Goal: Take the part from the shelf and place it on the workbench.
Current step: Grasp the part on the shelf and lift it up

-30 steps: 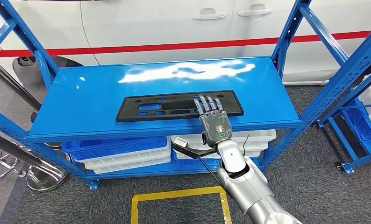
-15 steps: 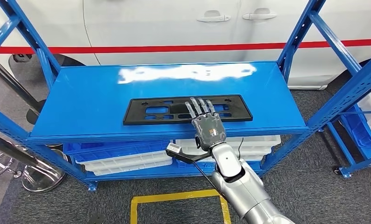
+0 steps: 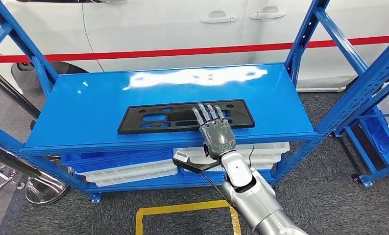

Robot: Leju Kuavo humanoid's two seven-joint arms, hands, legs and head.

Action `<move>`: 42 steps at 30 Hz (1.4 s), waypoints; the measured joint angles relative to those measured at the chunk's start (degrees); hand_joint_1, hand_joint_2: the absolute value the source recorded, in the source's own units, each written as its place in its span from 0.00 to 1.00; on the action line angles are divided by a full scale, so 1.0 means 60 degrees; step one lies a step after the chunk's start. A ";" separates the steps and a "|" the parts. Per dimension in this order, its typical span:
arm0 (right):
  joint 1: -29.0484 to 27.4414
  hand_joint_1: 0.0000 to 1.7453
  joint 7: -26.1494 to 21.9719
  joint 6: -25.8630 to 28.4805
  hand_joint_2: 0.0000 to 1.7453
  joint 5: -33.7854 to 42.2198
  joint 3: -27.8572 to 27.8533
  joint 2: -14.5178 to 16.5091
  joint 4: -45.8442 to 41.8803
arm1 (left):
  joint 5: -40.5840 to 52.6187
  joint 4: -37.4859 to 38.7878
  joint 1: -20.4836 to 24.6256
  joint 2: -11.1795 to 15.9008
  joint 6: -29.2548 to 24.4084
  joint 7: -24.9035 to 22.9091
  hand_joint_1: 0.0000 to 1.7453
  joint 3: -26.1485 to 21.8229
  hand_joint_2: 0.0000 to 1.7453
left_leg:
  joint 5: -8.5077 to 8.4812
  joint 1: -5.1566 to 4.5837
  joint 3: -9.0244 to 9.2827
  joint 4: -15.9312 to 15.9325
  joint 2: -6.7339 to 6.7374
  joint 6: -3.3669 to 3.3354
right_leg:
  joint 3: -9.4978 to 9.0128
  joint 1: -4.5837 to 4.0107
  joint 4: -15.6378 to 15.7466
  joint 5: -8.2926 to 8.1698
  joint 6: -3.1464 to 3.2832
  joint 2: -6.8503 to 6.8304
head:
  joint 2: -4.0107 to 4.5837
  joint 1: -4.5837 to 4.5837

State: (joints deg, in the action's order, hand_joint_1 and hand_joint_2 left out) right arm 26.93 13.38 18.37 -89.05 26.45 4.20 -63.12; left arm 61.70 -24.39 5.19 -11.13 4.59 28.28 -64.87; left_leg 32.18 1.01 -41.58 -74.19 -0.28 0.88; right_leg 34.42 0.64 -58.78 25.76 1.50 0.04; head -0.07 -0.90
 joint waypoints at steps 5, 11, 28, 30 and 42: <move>0.0002 0.00 0.0017 0.0000 1.00 0.0000 0.0061 0.0000 -0.0004 | -0.0004 -0.0004 0.0021 0.0002 -0.0015 0.0019 0.00 0.0004 0.00 | -0.1139 -0.0041 0.1212 0.2523 -0.0007 -0.0146 | -0.0058 -0.0037 -0.0023 0.0063 -0.0137 0.0027 | -0.0001 -0.0002; 0.0029 0.00 -0.0074 -0.0149 1.00 0.0000 0.0090 -0.0001 -0.0016 | -0.0012 -0.0005 0.0025 0.0001 -0.0032 0.0032 0.00 0.0028 0.00 | -0.1191 0.0002 0.1336 0.2785 0.0002 -0.0466 | 0.0269 -0.0034 -0.0771 0.0564 -0.0388 0.0019 | -0.0001 -0.0003; 0.0014 0.00 -0.0342 -0.0326 1.00 0.0000 0.0315 0.0016 0.0167 | -0.0063 -0.0029 0.0035 0.0007 -0.0030 0.0077 0.00 0.0049 0.00 | -0.0039 -0.0045 0.0584 0.0897 -0.0004 -0.0055 | -0.0031 -0.0028 0.0129 -0.0076 0.0053 -0.0007 | -0.0002 0.0000; -0.0007 0.00 -0.0342 -0.0325 1.00 0.0000 0.0317 0.0018 0.0198 | -0.0072 -0.0029 0.0011 0.0013 -0.0029 0.0079 0.00 0.0048 0.00 | 0.0163 -0.0029 0.0089 0.0006 -0.0003 -0.0003 | -0.0042 -0.0037 0.0101 -0.0036 0.0066 -0.0007 | -0.0002 0.0000; 0.0020 0.00 -0.0314 -0.0303 1.00 0.0000 0.0320 0.0040 0.0206 | -0.0073 -0.0032 0.0021 0.0024 -0.0032 0.0087 0.00 0.0053 0.00 | -0.1077 -0.0013 0.1389 0.2721 -0.0004 -0.0434 | -0.0023 -0.0070 -0.0469 0.0473 -0.0338 0.0007 | 0.0000 -0.0004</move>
State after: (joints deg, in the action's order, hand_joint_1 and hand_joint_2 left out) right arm 27.05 11.49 16.55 -89.05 28.37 4.44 -61.89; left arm 61.26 -24.58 5.32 -10.99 4.40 28.81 -64.55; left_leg 25.72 0.93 -33.24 -57.86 -0.30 -1.72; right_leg 34.28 0.22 -61.60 28.60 -0.52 0.09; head -0.07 -0.92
